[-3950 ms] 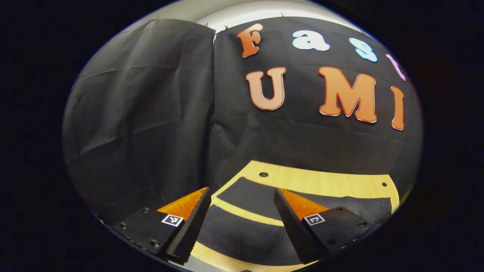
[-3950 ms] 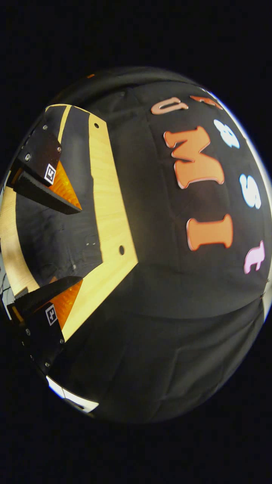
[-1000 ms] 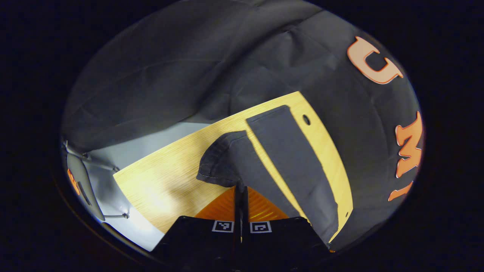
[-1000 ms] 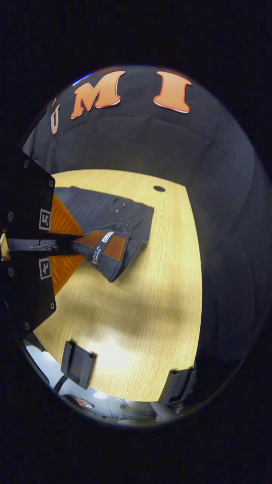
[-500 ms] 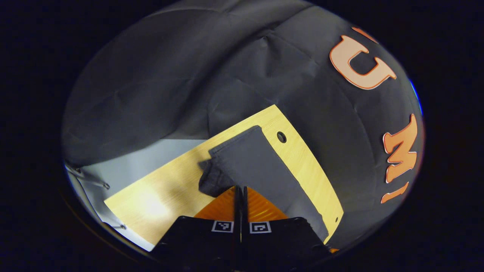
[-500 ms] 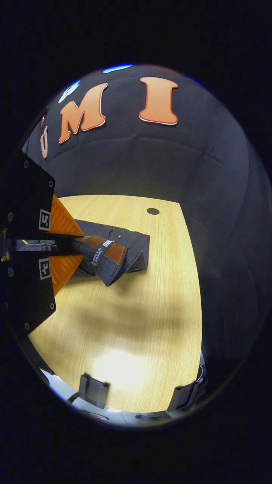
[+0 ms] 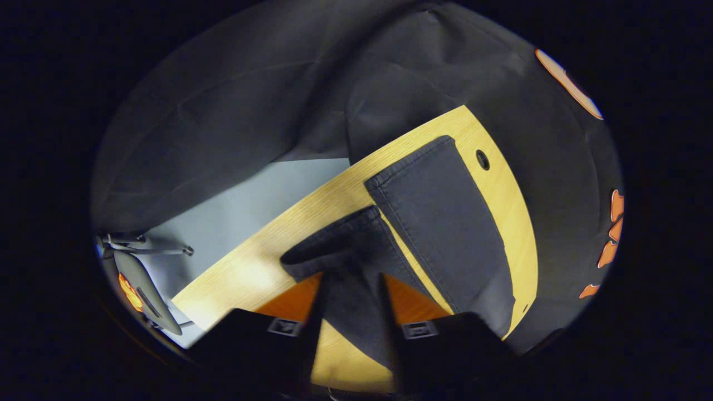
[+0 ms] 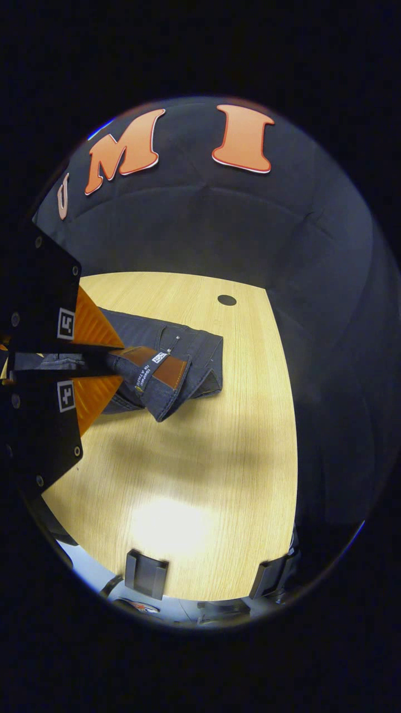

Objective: Grasp the waist and the cuffs of the jeans and fold them to make the two legs overlap; first hold the waist and fold one-third of the jeans toward the cuffs, then hold the cuffs and fold the remaining one-third in the same direction to finish folding.

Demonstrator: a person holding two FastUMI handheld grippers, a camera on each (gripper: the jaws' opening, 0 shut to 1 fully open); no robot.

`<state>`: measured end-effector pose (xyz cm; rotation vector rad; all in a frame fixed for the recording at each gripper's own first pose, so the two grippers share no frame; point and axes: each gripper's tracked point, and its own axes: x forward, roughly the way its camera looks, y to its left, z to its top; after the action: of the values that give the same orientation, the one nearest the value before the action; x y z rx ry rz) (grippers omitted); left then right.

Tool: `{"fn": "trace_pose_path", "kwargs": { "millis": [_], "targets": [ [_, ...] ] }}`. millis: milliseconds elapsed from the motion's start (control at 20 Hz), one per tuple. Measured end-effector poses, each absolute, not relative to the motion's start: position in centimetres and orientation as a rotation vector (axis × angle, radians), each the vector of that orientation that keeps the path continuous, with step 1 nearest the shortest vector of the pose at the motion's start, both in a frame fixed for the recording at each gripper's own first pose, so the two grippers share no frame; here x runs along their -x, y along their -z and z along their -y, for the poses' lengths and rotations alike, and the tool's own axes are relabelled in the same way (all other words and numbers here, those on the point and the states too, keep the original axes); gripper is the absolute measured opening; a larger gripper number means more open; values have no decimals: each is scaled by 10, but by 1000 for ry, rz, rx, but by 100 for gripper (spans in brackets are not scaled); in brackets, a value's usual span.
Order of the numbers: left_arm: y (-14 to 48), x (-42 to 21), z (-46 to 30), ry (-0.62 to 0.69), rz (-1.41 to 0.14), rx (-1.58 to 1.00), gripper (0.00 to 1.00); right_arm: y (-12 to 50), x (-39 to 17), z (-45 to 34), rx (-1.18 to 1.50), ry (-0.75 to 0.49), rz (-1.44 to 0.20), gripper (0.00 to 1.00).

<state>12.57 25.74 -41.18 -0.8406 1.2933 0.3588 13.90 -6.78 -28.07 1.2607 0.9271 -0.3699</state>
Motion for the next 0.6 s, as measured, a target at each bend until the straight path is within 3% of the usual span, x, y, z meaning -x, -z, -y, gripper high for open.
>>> {"fn": "trace_pose_path", "kwargs": {
  "millis": [100,250,350,550,600],
  "targets": [
    [414,-112,-252,-380,-1373,808,99,281,-141,66,-1260,366,-932,12],
    [439,-100,-247,-429,-1449,786,95,282,-140,66,-1275,361,-928,12],
    [455,-78,-248,-481,-1549,756,61,284,-137,68,-1276,361,-931,12],
    [453,-88,-245,-480,-1467,850,4,289,-130,72,-1302,365,-931,12],
    [448,-85,-247,-466,-1436,866,2,290,-128,74,-1311,367,-931,12]
  ]
}}
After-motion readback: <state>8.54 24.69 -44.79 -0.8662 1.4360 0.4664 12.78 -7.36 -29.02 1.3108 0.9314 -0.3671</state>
